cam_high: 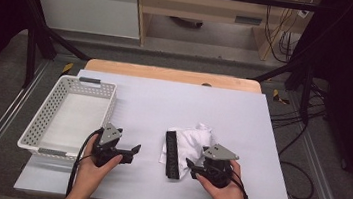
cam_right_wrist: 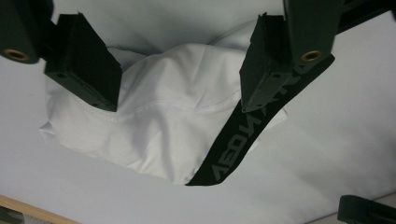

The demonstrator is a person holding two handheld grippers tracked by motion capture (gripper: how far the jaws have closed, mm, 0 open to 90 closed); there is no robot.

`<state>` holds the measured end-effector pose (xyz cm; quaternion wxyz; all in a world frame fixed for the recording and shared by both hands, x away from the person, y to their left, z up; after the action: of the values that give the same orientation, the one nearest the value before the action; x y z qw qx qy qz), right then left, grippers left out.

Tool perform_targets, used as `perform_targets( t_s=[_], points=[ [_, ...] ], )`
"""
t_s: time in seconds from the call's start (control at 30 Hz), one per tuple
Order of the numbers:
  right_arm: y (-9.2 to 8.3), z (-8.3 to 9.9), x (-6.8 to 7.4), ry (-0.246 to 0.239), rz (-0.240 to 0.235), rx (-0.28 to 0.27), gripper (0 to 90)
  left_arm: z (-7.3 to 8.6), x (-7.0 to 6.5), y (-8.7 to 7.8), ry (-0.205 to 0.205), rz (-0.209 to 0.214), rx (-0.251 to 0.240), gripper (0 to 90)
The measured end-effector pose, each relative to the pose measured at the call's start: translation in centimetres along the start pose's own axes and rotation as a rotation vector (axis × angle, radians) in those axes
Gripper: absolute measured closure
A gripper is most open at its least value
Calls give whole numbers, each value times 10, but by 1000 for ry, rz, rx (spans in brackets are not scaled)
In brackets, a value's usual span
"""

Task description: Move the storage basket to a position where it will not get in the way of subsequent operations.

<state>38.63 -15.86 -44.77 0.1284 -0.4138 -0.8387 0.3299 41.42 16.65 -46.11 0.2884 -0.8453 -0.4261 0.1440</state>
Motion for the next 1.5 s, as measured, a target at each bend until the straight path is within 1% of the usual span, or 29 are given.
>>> perform_targets(
  t_s=[0.1,0.2,0.3,0.37,0.43,0.5,0.6,0.63,0.67,0.7,0.77,0.8,0.87,0.9,0.97,1.0,1.03,1.1,1.17,1.23,1.33,1.4,1.5],
  points=[
    [5,2,2,-29,12,2,224,1,0,0,6,2,8,118],
    [9,4,2,-40,48,18,204,1,-1,0,3,2,9,118],
    [7,4,-1,-23,61,12,200,1,-1,0,5,0,9,118],
    [3,2,-4,-7,77,-13,194,1,-1,0,0,2,9,117],
    [2,0,-10,5,95,-22,184,1,-1,1,1,3,11,118],
    [4,-1,-18,26,112,-25,178,1,-1,1,0,6,12,117],
    [13,-1,-32,54,124,-7,176,1,-3,2,2,9,12,117],
    [16,-1,-35,59,124,-2,177,1,-4,2,5,10,13,117],
    [21,1,-39,66,119,20,180,1,-4,2,6,10,14,117],
    [23,1,-39,69,115,29,186,1,-4,3,10,11,15,117],
    [31,4,-40,69,94,59,217,1,-5,4,13,13,17,117],
    [35,5,-38,66,82,72,250,1,-6,4,14,13,18,117],
    [38,7,-34,36,73,93,333,1,-7,4,19,15,20,118],
    [40,8,-33,18,78,102,376,1,-7,4,20,16,20,117],
    [40,8,-30,-6,96,116,513,1,-8,5,21,17,21,118],
    [40,7,-28,-20,88,123,564,1,-8,5,23,17,21,117],
    [39,7,-26,-27,86,124,605,1,-9,5,22,19,21,117],
    [39,7,-21,-57,102,127,667,1,-9,5,24,20,20,117],
    [37,6,-18,-66,106,131,696,1,-9,4,25,17,20,117],
    [34,6,-16,-53,102,140,709,1,-8,4,24,16,19,118],
    [26,7,-8,-14,68,150,718,1,-7,3,22,15,15,118],
    [21,8,0,-5,42,154,719,1,-6,2,22,11,14,118],
    [17,8,10,-2,14,157,710,1,-5,2,19,8,13,118]
  ],
)
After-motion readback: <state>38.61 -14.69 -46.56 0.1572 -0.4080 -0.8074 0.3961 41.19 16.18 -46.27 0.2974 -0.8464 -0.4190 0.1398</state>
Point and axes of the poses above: each handheld gripper's, and its own axes: y roughly forward along the jaws, z roughly out of its underside, x roughly to its left, the point moved 1 cm from there along y, roughly forward along the jaws, and after that the axes turned 7 degrees about x, right-handed, at the moved point
